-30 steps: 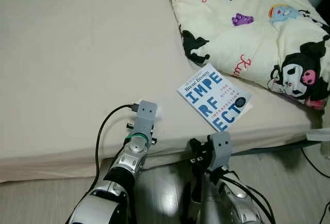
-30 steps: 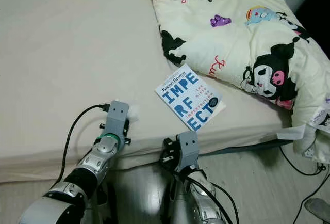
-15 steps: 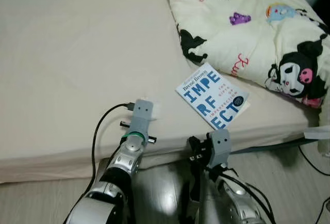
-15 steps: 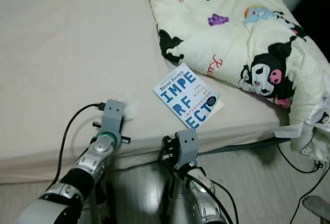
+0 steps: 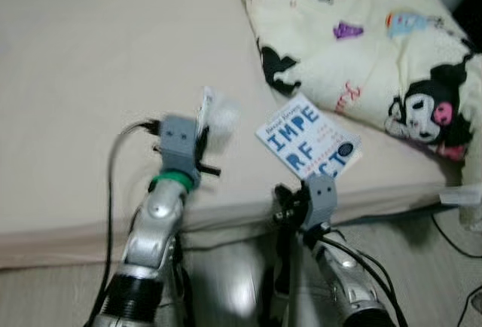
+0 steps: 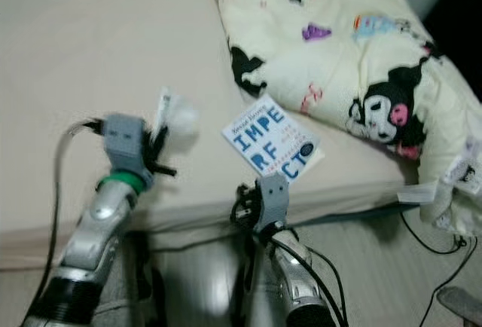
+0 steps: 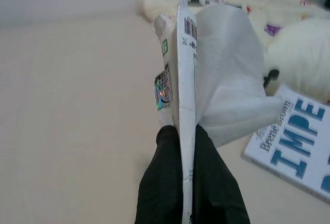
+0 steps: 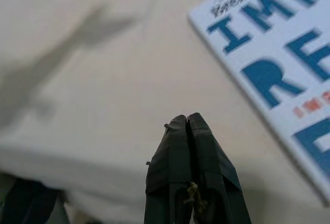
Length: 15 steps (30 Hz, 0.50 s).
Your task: Clean up the room
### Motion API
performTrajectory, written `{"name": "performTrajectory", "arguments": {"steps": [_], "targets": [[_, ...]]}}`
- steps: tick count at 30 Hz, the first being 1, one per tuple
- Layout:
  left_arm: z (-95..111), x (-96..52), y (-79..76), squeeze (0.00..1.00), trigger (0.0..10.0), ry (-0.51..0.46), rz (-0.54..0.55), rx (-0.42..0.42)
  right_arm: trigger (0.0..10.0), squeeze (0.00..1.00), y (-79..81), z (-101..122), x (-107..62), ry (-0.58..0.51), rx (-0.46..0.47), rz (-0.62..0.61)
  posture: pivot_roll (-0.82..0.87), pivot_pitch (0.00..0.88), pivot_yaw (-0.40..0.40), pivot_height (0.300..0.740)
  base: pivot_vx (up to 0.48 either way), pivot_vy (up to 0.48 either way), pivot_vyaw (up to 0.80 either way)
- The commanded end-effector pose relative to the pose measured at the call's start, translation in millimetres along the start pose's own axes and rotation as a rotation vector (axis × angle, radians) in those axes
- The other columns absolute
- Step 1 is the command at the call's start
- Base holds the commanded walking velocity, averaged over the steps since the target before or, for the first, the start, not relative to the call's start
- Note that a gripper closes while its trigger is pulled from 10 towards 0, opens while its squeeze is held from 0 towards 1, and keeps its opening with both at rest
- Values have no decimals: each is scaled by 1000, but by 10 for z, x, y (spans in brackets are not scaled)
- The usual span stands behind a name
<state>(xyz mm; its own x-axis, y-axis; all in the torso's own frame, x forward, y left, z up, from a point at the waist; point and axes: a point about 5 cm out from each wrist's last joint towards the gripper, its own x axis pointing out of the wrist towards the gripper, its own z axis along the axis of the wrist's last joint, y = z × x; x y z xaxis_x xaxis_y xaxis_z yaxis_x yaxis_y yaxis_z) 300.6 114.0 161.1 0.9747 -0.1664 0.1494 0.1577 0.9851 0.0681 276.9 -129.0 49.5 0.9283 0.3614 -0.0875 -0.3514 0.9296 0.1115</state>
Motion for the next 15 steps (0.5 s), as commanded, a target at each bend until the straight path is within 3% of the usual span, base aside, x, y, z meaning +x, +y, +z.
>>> {"name": "performTrajectory", "arguments": {"steps": [1,6,10,15], "targets": [[-16,-53,-39,0,10000,7,-27,-4,10000,0,-13,15,-11,-10,11,-16,-10,66,-2,581,0,0,0],[-276,-173,42,0,10000,146,7,-30,10000,0,-108,164,33,-87,-1,-65,-11,33,-9,599,0,0,0],[-317,-182,61,0,10000,159,13,-19,10000,0,-119,168,36,-87,-7,-69,-10,28,-11,604,0,0,0],[-537,-314,252,0,10000,244,59,72,10000,0,-161,349,31,-154,-72,-80,-6,0,-20,627,0,0,0]]}}
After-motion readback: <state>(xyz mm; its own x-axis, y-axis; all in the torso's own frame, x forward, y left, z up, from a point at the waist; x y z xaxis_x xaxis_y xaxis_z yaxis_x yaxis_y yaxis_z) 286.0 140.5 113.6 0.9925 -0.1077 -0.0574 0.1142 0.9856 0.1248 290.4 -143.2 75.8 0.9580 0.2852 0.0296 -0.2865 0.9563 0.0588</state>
